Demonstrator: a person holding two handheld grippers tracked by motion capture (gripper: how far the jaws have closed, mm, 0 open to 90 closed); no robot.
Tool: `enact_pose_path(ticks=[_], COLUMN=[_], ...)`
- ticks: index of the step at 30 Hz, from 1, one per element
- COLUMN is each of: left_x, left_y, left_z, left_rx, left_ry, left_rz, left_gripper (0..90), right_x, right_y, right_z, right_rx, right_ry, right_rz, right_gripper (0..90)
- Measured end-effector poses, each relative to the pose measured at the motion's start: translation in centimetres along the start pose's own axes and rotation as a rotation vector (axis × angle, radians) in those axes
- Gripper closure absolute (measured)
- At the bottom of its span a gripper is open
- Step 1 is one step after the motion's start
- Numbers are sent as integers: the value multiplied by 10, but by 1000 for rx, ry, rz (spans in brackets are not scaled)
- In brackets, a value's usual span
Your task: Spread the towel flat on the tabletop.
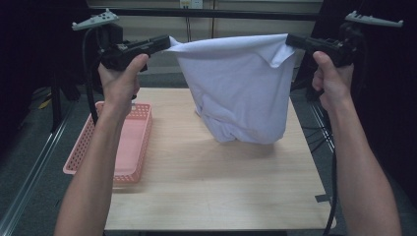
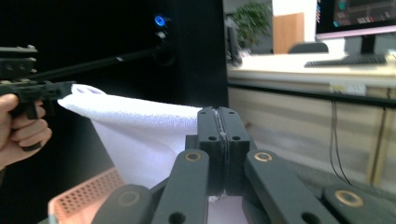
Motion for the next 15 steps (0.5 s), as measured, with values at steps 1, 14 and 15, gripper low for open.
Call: enact_pose_path(ticks=[1, 14, 15], left_x=[1, 182, 194], left_y=[3, 43, 46], left_z=[-5, -59, -64], left_rx=[5, 126, 129], left_ry=[-1, 160, 175], left_rz=[4, 260, 277], left_gripper=[853, 850, 850], right_x=[-2, 145, 162], right_y=[3, 73, 81], right_z=[3, 40, 45], right_rx=[-10, -149, -138], right_ry=[3, -47, -37], right_rz=[-7, 196, 230], right_gripper=[893, 893, 893])
Point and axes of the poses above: each handheld gripper's, and its own axes: y roughly backward along the jaws, x roughly out of its underside, z roughly to its left, the point moved 1 cm from there along -y, roughly forward along the jaws, and after that the axes turned 5 degrees about x, right-handed, at the moved point
